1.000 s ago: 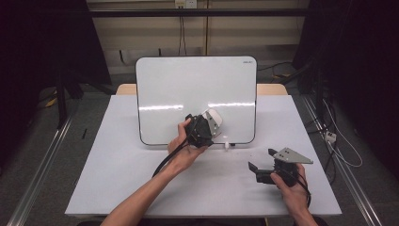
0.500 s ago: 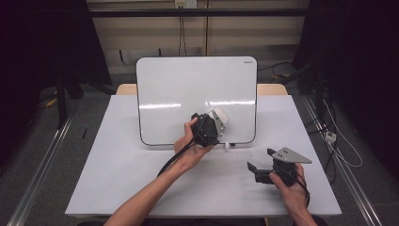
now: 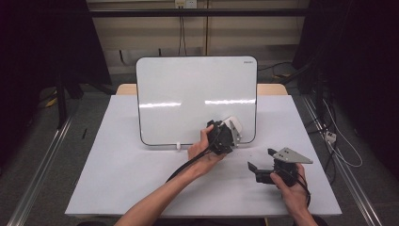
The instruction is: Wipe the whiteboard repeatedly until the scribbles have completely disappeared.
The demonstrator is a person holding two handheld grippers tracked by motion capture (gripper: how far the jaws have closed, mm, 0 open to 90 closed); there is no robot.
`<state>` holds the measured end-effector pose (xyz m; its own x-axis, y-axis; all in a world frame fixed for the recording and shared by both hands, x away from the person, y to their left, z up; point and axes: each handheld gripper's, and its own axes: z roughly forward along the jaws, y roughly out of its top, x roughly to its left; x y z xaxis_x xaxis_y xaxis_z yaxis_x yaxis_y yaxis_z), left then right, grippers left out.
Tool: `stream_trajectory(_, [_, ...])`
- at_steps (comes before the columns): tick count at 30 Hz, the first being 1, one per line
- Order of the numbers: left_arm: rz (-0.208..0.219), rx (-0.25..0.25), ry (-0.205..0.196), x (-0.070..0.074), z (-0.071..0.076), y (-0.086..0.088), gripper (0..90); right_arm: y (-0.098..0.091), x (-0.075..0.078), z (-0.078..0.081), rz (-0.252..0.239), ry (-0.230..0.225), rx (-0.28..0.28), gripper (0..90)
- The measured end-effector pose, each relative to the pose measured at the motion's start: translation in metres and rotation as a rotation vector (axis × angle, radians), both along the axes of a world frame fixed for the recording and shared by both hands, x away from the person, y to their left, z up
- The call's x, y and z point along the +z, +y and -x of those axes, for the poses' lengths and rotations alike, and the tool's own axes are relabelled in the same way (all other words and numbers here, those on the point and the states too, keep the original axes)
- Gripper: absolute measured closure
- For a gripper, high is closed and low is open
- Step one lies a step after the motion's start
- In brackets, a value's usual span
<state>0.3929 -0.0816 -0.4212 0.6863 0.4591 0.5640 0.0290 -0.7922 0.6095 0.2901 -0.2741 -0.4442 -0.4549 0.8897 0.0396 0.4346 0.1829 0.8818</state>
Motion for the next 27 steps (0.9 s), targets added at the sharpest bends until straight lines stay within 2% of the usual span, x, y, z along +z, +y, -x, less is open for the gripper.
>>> stream_trajectory(4, [0.014,-0.016,0.009,-0.001,-0.001,-0.003,30.2,-0.002,0.0,0.001,-0.002,-0.002,-0.003,7.5])
stream_trajectory(7, [0.005,-0.023,0.011,0.001,-0.001,-0.001,30.3,-0.004,0.0,0.001,-0.006,0.0,-0.007,7.5])
stream_trajectory(14, [-0.007,-0.003,0.014,0.004,-0.001,0.007,30.4,-0.004,0.0,0.002,-0.005,-0.002,-0.007,7.5])
stream_trajectory(15, [0.005,-0.003,0.015,0.004,-0.002,0.008,30.4,-0.004,0.0,0.002,-0.005,-0.001,-0.008,7.5])
stream_trajectory(18, [0.022,0.021,0.018,0.004,-0.002,0.018,30.4,-0.004,0.0,0.002,-0.005,-0.001,-0.009,7.5])
stream_trajectory(20, [0.018,0.041,0.026,0.006,-0.003,0.027,30.4,-0.004,0.0,0.002,-0.005,0.0,-0.009,7.5])
stream_trajectory(21, [0.031,0.048,0.028,0.006,-0.004,0.031,30.4,-0.004,0.0,0.002,-0.004,0.001,-0.009,7.5])
stream_trajectory(26, [0.033,0.078,0.033,0.01,-0.008,0.059,30.4,-0.004,0.0,0.002,-0.005,0.001,-0.01,7.5])
stream_trajectory(27, [0.045,0.088,0.038,0.011,-0.01,0.065,30.4,-0.004,0.0,0.002,-0.005,0.002,-0.011,7.5])
